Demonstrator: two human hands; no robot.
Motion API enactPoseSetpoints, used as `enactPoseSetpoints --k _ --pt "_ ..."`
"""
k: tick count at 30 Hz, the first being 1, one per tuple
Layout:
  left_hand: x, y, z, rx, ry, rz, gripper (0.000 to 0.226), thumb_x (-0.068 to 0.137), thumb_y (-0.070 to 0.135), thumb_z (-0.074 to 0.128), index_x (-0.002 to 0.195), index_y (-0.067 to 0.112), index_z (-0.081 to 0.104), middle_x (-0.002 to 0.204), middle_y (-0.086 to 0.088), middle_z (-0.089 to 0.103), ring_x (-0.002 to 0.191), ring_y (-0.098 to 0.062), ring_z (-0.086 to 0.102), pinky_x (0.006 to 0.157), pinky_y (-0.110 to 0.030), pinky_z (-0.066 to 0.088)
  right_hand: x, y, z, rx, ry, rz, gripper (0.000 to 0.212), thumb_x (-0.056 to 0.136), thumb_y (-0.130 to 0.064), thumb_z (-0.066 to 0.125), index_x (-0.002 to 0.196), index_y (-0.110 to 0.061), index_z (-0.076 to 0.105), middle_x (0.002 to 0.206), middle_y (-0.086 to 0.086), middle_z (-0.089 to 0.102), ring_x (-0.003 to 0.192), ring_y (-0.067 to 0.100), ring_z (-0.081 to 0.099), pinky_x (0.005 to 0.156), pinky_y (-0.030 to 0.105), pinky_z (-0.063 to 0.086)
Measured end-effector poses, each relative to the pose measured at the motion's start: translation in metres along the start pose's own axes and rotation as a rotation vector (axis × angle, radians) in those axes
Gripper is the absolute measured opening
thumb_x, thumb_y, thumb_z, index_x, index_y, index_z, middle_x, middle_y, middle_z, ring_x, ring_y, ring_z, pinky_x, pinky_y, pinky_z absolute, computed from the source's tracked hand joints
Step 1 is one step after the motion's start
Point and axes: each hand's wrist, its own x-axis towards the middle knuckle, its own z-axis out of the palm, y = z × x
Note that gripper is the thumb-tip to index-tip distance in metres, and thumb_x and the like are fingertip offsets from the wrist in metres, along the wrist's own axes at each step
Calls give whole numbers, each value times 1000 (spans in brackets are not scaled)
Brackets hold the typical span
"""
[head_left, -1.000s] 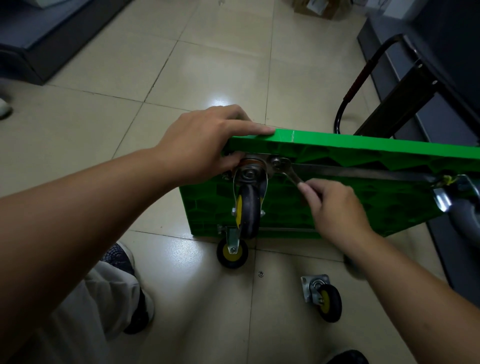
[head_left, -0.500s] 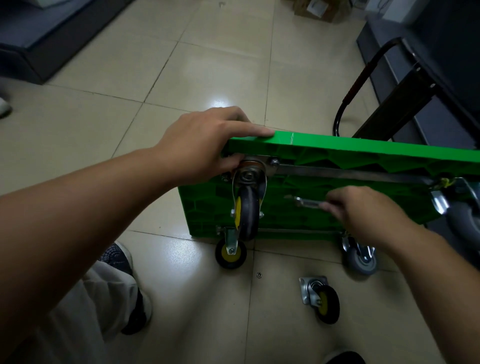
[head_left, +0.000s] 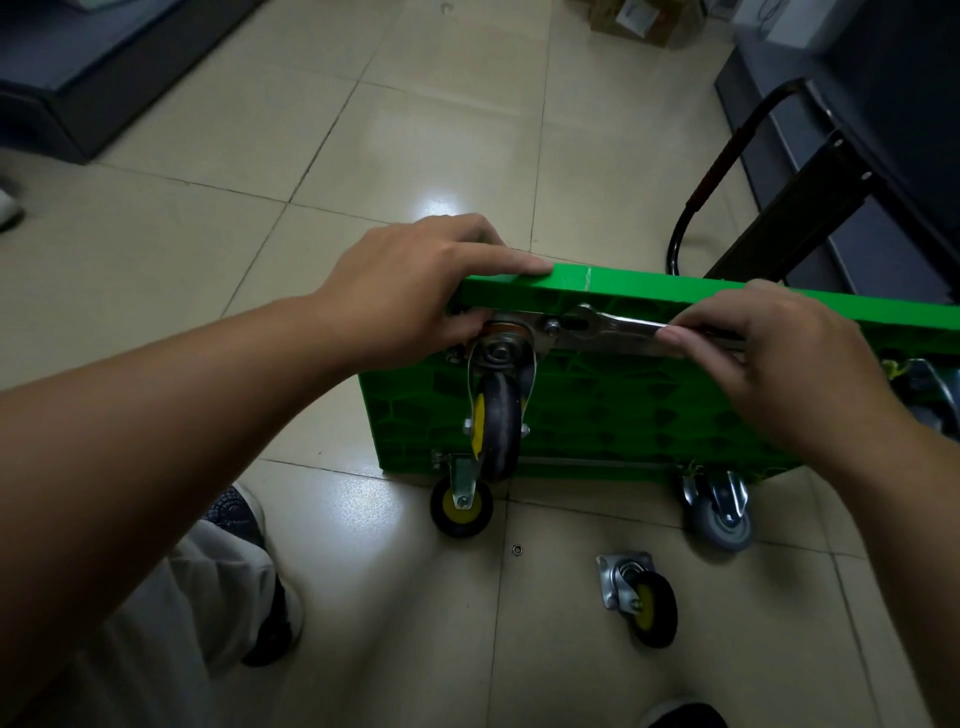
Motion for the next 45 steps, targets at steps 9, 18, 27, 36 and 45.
enactPoseSetpoints --k 9,18,27,36,45 --pt "-1 2 0 8 3 6 61 91 35 70 142 58 46 127 13 59 104 -17 60 65 -35 47 5 -4 1 -10 7 -43 28 92 -45 58 95 -23 77 77 -1 58 73 25 55 66 32 37" --pt "0 2 0 -5 2 -3 62 90 35 71 141 59 46 127 14 58 103 -17 60 66 -34 46 5 0 14 -27 -4 -62 33 92 -51 53 93 -27 75 81 0 67 77 26 59 63 31 41" --pt "0 2 0 -4 7 10 61 90 31 70 142 54 48 127 9 60 102 -19 60 67 -37 49 1 -7 32 -187 93 13 31 96 -45 61 87 -19 75 72 5 66 66 30 61 58 31 43" --pt "0 3 0 -11 17 -4 61 90 29 70 142 53 50 128 9 60 102 -21 61 68 -42 52 -11 -12 73 4 52 168 32 101 -44 55 86 -21 71 66 0 61 57 22 53 53 28 32" --pt "1 3 -1 -3 10 5 62 90 32 70 142 55 48 127 10 60 102 -19 61 66 -39 51 -27 -59 112 1020 -336 539 39 106 -33 46 92 -5 71 85 14 73 79 26 72 76 40 59"
